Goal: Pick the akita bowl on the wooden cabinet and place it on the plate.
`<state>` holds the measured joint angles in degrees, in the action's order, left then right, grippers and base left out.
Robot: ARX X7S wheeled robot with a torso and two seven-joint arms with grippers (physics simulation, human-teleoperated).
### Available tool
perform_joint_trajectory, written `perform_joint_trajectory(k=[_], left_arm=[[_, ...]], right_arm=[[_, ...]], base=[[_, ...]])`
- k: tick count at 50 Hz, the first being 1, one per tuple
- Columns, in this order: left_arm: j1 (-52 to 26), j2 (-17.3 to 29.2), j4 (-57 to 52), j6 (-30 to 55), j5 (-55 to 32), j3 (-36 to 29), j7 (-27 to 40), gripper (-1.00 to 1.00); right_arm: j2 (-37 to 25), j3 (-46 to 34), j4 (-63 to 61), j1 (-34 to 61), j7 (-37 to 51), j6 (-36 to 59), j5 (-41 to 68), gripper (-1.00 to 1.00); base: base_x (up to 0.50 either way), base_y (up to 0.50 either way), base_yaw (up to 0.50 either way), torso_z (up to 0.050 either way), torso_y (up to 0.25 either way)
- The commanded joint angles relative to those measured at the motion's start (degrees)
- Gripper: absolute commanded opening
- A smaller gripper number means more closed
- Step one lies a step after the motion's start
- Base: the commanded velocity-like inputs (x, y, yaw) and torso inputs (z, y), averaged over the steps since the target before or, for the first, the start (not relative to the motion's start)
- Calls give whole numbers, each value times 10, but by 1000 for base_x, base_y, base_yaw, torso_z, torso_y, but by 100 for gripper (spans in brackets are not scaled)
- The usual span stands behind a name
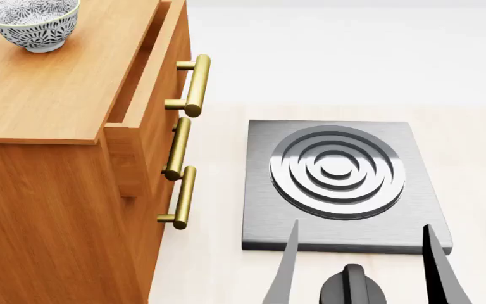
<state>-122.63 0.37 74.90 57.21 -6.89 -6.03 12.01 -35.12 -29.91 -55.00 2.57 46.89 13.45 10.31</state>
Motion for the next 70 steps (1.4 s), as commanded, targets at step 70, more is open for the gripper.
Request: perform_joint_trajectory(k=[70], left_arm=[[31,26,1,16,67,-114,-111,100]], right_arm=[[-2,-9,15,3,4,-4,-1,100]], base=[[0,0,0,0,0]])
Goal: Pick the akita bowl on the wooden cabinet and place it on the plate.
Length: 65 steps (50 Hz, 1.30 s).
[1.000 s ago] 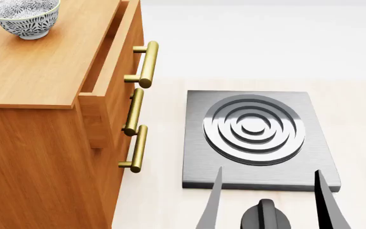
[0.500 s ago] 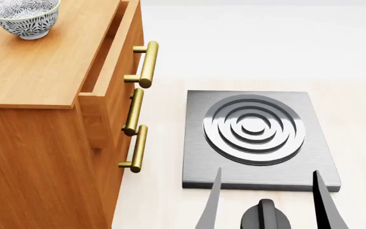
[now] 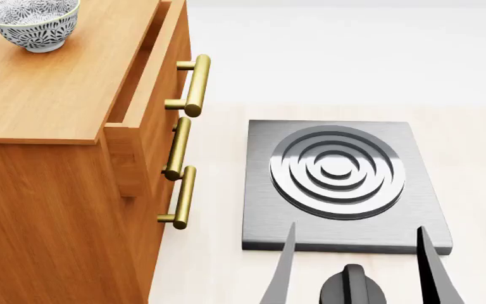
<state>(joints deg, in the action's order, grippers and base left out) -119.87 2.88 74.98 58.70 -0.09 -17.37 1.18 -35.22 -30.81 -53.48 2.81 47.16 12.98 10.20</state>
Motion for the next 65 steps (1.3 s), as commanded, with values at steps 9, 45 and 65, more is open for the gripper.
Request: perform_joint_trajectory(k=[9,45,65], left_arm=[[4,-1,0,1,-1,-2,-8,100],[10,0,0,49,1,-11,-25,100],[30,5,0,98,-3,6,-49,100]], right_arm=[[-1,-1,1,1,2,0,1,100],[-3,-3,3,0,4,-4,1,100],[-4,-2,12,-1,4,-10,3,100]], base=[[0,0,0,0,-161],[0,0,0,0,-85],[0,0,0,0,0]])
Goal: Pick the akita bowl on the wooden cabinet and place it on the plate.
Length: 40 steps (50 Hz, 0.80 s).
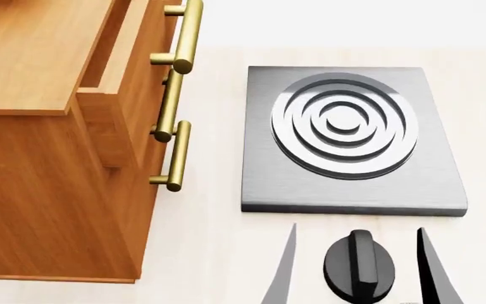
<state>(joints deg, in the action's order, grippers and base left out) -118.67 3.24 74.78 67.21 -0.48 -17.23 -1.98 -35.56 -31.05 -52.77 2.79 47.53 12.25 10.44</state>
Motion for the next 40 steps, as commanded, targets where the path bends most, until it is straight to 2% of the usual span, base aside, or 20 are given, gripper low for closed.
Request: perform_joint_trajectory(k=[1,5,7,14,20,23,24,25,27,40], left_arm=[[22,2,2,15,-1,9,-14,100],[28,5,2,20,-4,30,-1,100],[31,2,2,10,8,9,-11,100],[33,5,2,-5,5,7,-17,100],[38,-2,2,-36,20,-52,-48,100],[34,-1,2,-54,6,-40,-46,100],[35,-5,2,-68,20,-63,-44,-100],[39,-11,2,-71,41,-98,-38,-100],[36,-7,2,-69,21,-82,-33,-100],[36,-6,2,-91,11,-105,-23,-100]], right_arm=[[-1,1,6,-1,0,-4,1,100],[0,1,9,-1,1,-5,3,100],[0,2,12,-2,0,-9,4,100],[1,1,15,0,0,-8,5,100],[1,2,17,1,0,-9,7,100],[1,1,16,1,0,-7,6,100],[1,2,16,0,1,-8,6,100],[0,2,15,0,1,-8,6,100],[0,1,14,1,1,-7,5,100],[-1,1,12,-1,3,-7,3,100]], base=[[0,0,0,0,0],[0,0,0,0,0],[0,0,0,0,0],[0,0,0,0,0],[0,0,0,0,-3],[0,0,0,0,0],[0,0,0,0,0],[0,0,0,0,0],[0,0,0,0,0],[0,0,0,0,0]])
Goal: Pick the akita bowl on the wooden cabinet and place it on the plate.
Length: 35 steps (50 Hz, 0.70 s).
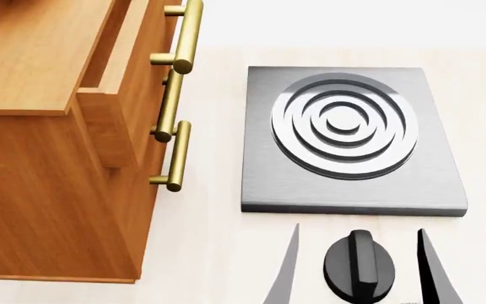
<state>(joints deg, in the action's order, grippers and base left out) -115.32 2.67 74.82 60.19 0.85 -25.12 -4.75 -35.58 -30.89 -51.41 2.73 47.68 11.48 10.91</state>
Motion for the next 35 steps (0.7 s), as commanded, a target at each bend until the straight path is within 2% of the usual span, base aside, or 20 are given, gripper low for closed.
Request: perform_joint_trajectory(k=[1,4,27,35], left_arm=[[2,0,1,-22,-3,-27,6,-100],[-1,-3,1,-35,7,-44,15,-100],[-23,-8,1,-85,-9,-48,29,-100],[-33,-18,1,-115,-1,-68,26,-100]], right_arm=[[-1,0,-1,-1,1,0,0,100],[-1,0,-2,-1,2,0,-1,100],[-2,1,0,-2,3,-5,1,100],[-3,1,-4,-2,4,-2,0,100]], base=[[0,0,0,0,0],[0,0,0,0,0],[0,0,0,0,0],[0,0,0,0,0]])
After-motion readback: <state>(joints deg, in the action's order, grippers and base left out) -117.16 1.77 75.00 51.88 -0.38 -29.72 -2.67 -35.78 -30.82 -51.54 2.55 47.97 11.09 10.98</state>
